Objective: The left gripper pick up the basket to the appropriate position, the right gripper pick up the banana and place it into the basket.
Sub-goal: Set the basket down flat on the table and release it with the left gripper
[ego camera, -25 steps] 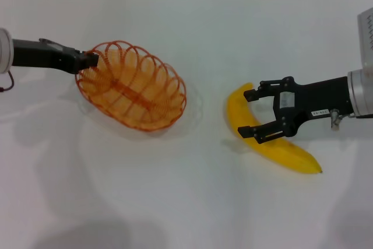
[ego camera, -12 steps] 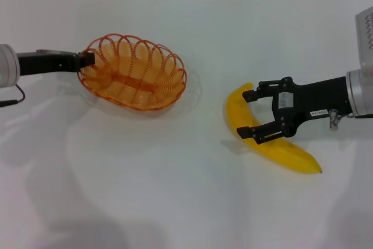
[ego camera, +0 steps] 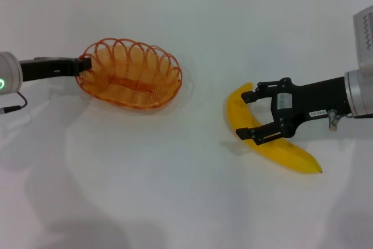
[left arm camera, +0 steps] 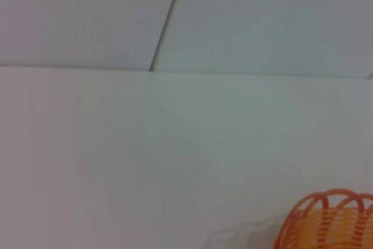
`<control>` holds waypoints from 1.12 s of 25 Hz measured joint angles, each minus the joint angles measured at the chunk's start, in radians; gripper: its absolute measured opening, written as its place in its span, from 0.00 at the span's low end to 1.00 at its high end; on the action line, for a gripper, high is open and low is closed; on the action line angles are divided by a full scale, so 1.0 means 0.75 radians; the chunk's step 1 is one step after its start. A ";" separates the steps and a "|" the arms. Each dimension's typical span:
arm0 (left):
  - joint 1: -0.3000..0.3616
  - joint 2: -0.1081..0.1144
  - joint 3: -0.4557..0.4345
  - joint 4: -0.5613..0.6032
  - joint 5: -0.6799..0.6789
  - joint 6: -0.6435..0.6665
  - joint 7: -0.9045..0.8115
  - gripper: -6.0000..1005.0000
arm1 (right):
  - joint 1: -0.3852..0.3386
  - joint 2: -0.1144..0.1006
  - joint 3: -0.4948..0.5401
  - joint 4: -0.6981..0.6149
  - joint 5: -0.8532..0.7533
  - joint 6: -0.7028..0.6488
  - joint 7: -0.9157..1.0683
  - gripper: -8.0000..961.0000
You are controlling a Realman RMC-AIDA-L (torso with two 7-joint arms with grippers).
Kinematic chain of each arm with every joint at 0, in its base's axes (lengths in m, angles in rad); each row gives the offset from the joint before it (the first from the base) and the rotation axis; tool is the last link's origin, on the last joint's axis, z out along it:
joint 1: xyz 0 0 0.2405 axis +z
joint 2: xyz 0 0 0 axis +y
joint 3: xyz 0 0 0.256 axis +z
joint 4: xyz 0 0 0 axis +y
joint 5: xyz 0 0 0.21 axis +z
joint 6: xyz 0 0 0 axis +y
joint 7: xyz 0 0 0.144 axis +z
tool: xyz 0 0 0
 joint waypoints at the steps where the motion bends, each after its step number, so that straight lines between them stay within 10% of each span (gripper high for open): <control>1: 0.000 0.000 0.003 0.000 -0.007 0.000 0.001 0.07 | 0.000 0.000 0.000 0.000 0.000 0.000 0.000 0.93; 19: -0.006 0.000 0.005 -0.033 -0.027 -0.006 0.012 0.08 | 0.000 0.000 0.000 0.000 0.002 0.000 -0.001 0.93; 28: -0.004 0.003 0.005 0.009 -0.027 0.000 0.095 0.24 | -0.010 0.000 0.004 0.002 0.007 0.002 -0.008 0.93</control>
